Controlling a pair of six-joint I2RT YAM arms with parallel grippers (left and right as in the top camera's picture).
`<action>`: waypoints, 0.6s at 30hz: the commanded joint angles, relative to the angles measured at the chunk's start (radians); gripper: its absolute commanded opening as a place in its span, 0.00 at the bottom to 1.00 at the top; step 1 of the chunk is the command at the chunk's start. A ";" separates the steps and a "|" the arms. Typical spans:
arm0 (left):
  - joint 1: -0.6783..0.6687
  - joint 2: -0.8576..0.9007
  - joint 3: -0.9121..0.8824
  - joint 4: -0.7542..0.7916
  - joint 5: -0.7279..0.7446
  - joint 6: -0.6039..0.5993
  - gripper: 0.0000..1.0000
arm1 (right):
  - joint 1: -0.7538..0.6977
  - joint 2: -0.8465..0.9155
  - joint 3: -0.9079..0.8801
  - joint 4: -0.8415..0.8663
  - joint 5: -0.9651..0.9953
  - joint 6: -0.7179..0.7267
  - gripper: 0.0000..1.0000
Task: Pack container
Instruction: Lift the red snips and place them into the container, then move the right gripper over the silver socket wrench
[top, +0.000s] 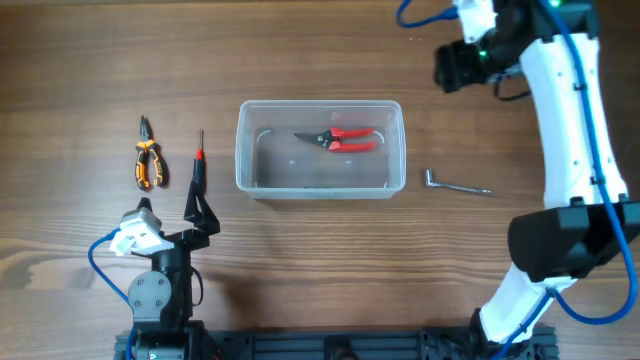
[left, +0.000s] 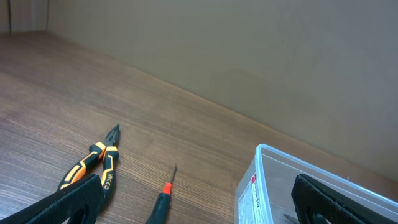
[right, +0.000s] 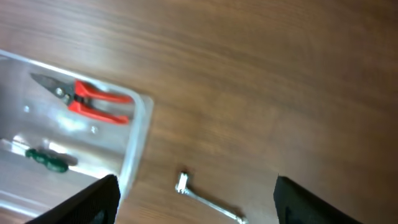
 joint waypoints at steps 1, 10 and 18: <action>-0.005 -0.005 -0.001 -0.002 -0.008 -0.013 1.00 | -0.027 -0.002 0.006 -0.024 -0.005 -0.011 0.84; -0.005 -0.005 -0.001 -0.002 -0.008 -0.013 1.00 | -0.031 -0.002 -0.188 0.022 -0.010 -0.163 0.92; -0.005 -0.005 -0.001 -0.002 -0.008 -0.013 1.00 | 0.034 -0.054 -0.221 -0.068 -0.172 -0.143 1.00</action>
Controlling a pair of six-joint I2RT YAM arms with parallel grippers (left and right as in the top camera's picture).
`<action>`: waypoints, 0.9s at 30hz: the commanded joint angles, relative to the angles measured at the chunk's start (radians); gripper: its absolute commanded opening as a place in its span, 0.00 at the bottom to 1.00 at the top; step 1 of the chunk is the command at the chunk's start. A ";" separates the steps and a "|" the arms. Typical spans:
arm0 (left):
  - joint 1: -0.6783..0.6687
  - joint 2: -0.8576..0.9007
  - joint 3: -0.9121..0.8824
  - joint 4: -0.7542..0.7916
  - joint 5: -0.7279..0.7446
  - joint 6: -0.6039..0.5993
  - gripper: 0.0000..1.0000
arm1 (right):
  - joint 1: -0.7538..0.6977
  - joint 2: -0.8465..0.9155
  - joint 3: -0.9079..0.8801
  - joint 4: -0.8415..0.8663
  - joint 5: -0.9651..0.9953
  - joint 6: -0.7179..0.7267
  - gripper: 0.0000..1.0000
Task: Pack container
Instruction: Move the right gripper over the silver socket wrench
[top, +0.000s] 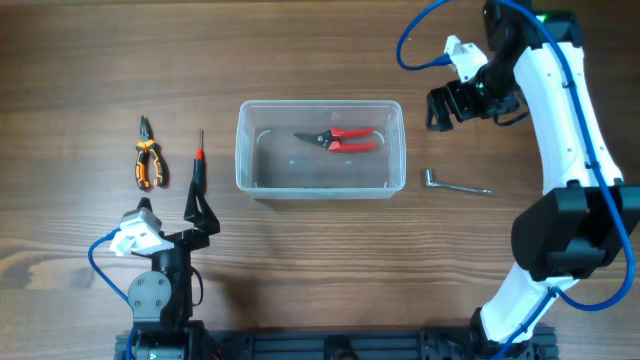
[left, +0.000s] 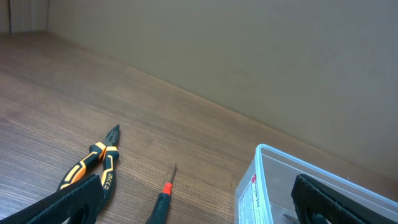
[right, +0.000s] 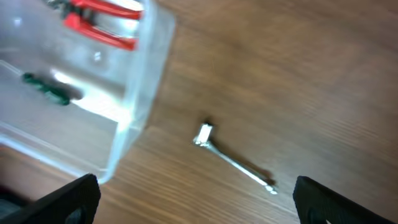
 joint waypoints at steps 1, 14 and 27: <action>-0.005 -0.005 -0.001 -0.002 -0.008 -0.013 1.00 | 0.076 -0.080 -0.002 -0.014 -0.069 -0.026 1.00; -0.005 -0.005 -0.001 -0.003 -0.008 -0.013 1.00 | 0.191 -0.262 -0.002 -0.067 -0.042 -0.038 1.00; -0.005 -0.005 -0.001 -0.002 -0.008 -0.013 1.00 | 0.129 -0.259 -0.133 0.149 0.098 -0.171 1.00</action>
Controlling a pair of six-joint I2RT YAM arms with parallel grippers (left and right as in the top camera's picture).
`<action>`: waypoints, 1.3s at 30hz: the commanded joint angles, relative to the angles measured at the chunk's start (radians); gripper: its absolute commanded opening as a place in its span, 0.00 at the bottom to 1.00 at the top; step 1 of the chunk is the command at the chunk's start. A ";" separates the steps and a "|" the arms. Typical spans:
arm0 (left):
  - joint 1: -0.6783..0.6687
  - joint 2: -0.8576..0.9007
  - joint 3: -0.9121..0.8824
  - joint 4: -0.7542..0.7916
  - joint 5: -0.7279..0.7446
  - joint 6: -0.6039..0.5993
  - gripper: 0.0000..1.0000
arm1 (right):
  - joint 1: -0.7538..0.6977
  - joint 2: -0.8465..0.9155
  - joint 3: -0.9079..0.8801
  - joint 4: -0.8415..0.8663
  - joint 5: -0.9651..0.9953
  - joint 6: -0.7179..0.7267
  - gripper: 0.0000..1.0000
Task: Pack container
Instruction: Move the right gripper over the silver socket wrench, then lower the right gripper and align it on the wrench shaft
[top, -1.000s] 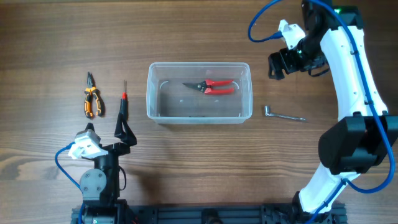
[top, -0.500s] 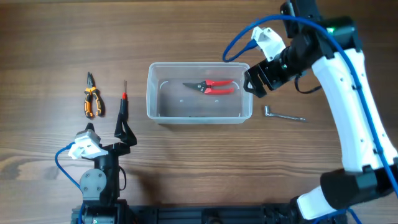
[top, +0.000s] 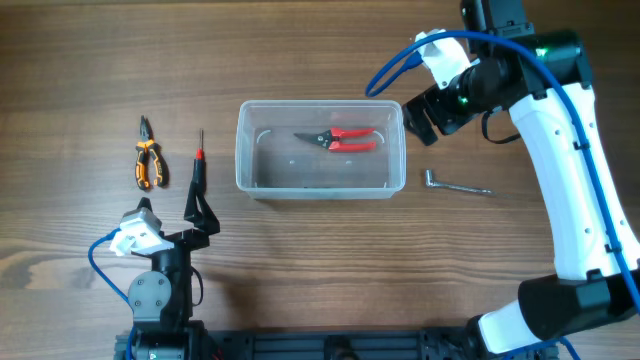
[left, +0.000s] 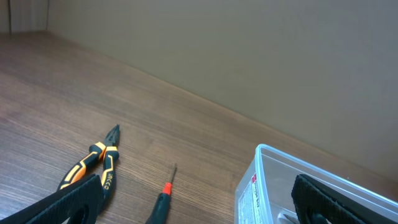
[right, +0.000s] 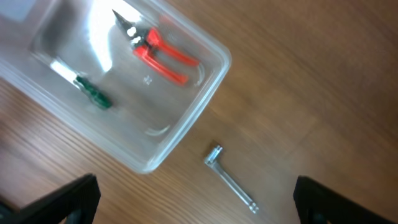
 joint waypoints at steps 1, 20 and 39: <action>-0.005 -0.005 -0.001 -0.002 -0.008 -0.013 1.00 | -0.043 -0.002 -0.135 0.091 0.029 -0.074 1.00; -0.005 -0.005 -0.001 -0.002 -0.008 -0.013 1.00 | -0.296 -0.002 -0.660 0.504 0.077 -0.587 0.99; -0.005 -0.005 -0.001 -0.002 -0.008 -0.013 1.00 | -0.299 0.000 -0.761 0.505 -0.011 -0.646 0.97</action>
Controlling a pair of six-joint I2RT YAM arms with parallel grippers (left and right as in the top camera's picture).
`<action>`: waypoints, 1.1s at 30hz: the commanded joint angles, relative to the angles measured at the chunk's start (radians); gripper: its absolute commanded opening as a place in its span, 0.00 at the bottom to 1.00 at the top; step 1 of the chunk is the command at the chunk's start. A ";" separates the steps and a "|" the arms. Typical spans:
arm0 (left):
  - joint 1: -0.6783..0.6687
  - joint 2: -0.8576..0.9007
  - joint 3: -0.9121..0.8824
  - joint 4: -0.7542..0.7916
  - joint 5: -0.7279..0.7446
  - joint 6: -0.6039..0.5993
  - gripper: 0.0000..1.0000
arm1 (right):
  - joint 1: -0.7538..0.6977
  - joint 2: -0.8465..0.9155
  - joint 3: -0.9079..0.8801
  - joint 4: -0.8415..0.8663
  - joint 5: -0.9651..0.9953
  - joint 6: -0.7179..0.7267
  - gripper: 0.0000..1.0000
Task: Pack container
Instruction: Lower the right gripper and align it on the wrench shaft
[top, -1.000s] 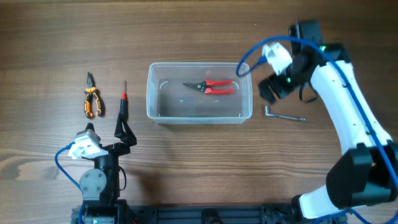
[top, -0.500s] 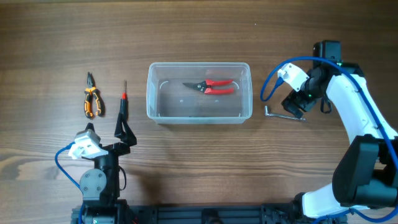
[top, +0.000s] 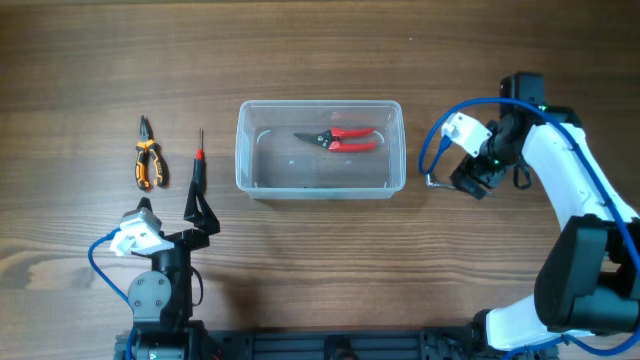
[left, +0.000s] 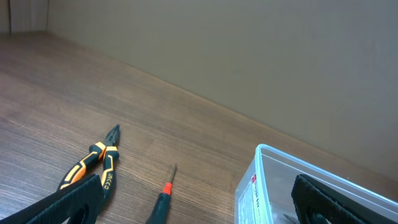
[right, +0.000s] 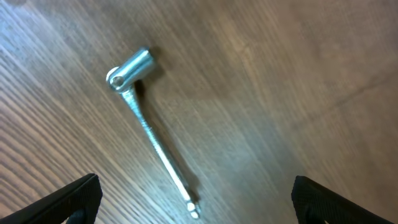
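The clear plastic container (top: 320, 146) stands mid-table with red-handled snips (top: 340, 139) inside. To its right lies a silver L-shaped wrench (right: 152, 132); overhead, only its head end (top: 430, 181) peeks out from under my right gripper (top: 471, 177). That gripper (right: 196, 208) hovers low over the wrench, open, with the shaft's tip between the fingers. Left of the container lie orange-and-black pliers (top: 147, 165) and a black screwdriver (top: 198, 170) with a red collar. My left gripper (left: 196, 211) is open and empty, behind these two tools.
The container's near left corner (left: 261, 180) shows in the left wrist view, with pliers (left: 93, 163) and screwdriver (left: 163, 198) on bare wood to its left. The right arm's blue cable (top: 440, 140) loops beside the container's right wall.
My right gripper was at the container's right end with the wrench seen small below. It is now low over the wrench to the right of the container. The left arm is unchanged.
My right gripper, open and empty, was at the far right back of the table. It then stood nearer the container's right side, then at its right end. Now it is down over the wrench. Tools and left arm kept their places throughout.
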 joint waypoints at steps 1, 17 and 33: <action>-0.005 -0.005 -0.001 -0.002 -0.008 -0.013 1.00 | -0.001 0.002 -0.072 0.024 -0.057 -0.039 0.96; -0.005 -0.005 -0.001 -0.002 -0.008 -0.013 1.00 | -0.001 0.077 -0.158 0.158 -0.067 -0.037 0.91; -0.005 -0.005 -0.001 -0.002 -0.008 -0.013 1.00 | -0.001 0.077 -0.224 0.203 -0.074 0.011 0.80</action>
